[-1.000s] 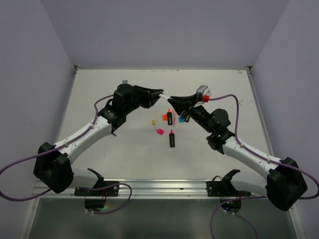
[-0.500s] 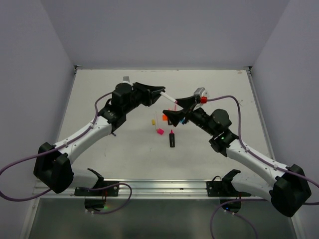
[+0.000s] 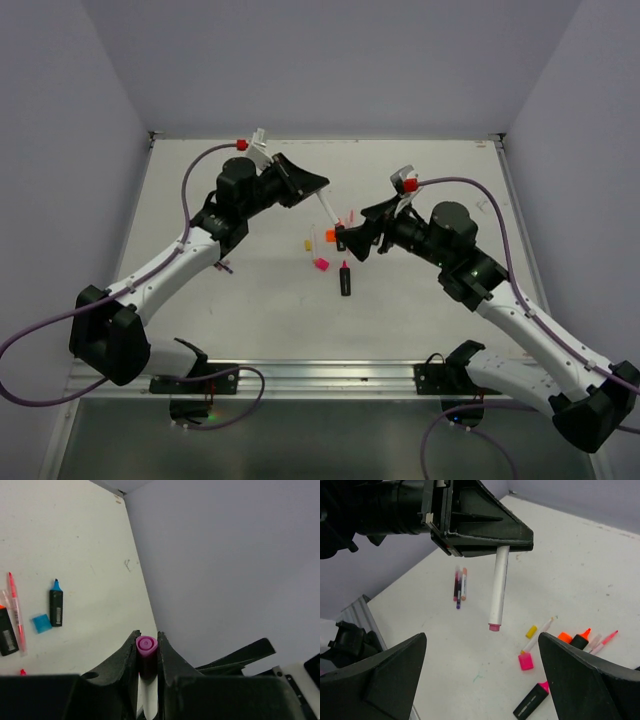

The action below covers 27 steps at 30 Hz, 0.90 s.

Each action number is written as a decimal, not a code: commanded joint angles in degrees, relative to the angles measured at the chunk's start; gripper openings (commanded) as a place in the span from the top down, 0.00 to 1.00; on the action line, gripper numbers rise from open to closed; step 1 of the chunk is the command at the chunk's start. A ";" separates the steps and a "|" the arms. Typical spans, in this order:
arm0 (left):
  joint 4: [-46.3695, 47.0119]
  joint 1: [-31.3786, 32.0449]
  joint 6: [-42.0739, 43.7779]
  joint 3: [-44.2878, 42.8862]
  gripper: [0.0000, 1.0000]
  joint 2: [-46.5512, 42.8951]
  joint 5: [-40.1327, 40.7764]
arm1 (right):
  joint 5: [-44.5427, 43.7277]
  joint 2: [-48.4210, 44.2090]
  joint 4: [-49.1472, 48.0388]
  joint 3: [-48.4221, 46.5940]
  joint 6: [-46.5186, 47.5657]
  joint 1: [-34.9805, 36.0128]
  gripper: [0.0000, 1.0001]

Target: Open the pen caps

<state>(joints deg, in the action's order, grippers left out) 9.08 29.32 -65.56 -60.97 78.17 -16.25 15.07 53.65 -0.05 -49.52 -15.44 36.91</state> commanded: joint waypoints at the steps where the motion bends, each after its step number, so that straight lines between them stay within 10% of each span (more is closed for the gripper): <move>1: 4.62 -0.14 14.31 -1.79 1.00 -1.35 -5.53 | 3.03 2.16 10.06 -6.02 -0.55 0.10 0.03; 27: 19.22 1.18 28.20 1.64 1.00 -6.54 -16.62 | 17.36 15.96 9.29 -16.75 -5.47 0.10 0.23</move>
<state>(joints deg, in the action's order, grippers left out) 23.94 30.09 -40.36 -59.51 73.95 -30.87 29.45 69.08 11.92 -63.79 -19.38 36.91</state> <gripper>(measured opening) 0.175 0.774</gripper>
